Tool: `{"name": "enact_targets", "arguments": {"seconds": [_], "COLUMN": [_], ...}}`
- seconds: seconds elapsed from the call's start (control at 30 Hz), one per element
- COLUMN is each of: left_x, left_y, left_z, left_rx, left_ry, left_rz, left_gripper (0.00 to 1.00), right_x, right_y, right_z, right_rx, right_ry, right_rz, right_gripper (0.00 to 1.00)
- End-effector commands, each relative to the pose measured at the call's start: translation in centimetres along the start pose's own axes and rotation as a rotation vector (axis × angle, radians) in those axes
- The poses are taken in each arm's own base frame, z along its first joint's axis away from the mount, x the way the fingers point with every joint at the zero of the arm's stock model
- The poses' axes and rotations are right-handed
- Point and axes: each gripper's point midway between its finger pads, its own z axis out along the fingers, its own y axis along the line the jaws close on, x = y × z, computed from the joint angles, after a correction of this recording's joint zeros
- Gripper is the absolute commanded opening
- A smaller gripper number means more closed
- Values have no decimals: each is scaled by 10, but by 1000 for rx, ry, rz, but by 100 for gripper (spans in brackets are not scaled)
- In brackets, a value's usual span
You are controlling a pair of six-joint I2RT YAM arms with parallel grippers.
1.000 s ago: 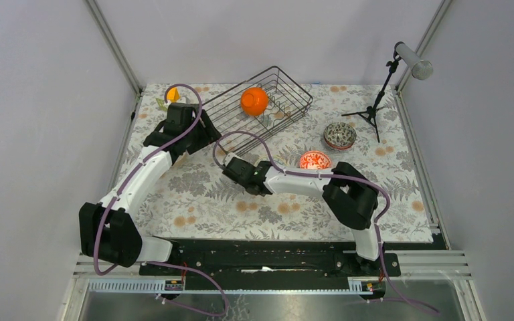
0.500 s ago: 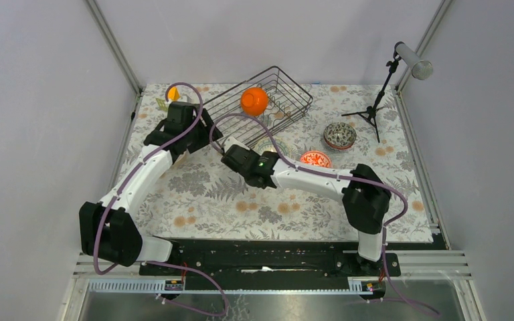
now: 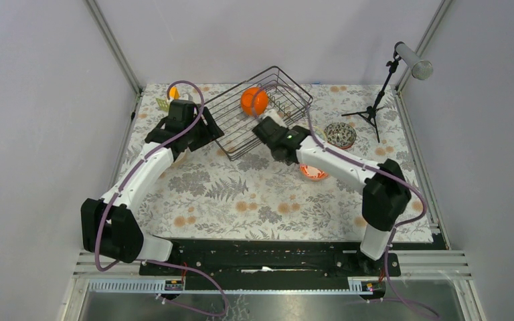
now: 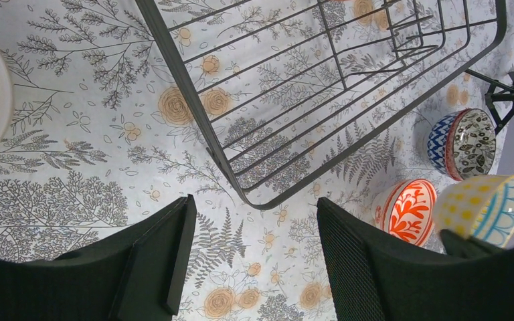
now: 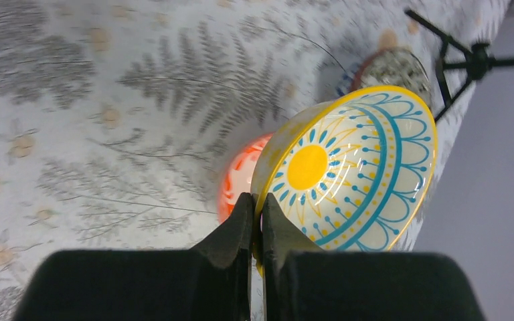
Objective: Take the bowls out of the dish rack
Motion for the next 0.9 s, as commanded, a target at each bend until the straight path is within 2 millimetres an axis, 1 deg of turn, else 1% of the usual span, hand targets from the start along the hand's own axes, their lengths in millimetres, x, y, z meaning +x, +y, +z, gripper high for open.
{"name": "enact_targets", "arguments": {"seconds": [0.0, 0.1, 0.17, 0.23, 0.3, 0.47, 0.53, 0.63, 0.8, 0.87], "left_x": [-16, -14, -14, -16, -16, -16, -16, -16, -15, -16], "left_y": [-20, -21, -22, -25, -26, -26, -25, -25, -24, -25], "left_z": [-5, -3, -2, -1, 0, 0, -1, -2, -1, -1], "left_rx": [74, 78, 82, 89, 91, 91, 90, 88, 87, 87], "left_ry": [-46, -40, -33, -30, -29, -29, -29, -33, -31, -31], "left_rz": [16, 13, 13, 13, 13, 8, 7, 4, 1, 2], "left_gripper": [72, 72, 72, 72, 72, 72, 72, 72, 72, 72], "right_x": [26, 53, 72, 91, 111, 147, 158, 169, 178, 178], "right_y": [-70, -92, -101, -105, -108, -107, -108, -107, -99, -96], "right_z": [-15, -8, -1, 9, 19, 38, 45, 55, 68, 70], "right_rx": [157, 199, 191, 179, 194, 217, 208, 212, 210, 202], "right_ry": [45, 108, 154, 213, 271, 360, 376, 396, 425, 420], "right_rz": [211, 318, 408, 481, 517, 575, 612, 611, 592, 598], "right_gripper": [0, 0, 0, 0, 0, 0, 0, 0, 1, 4]}}
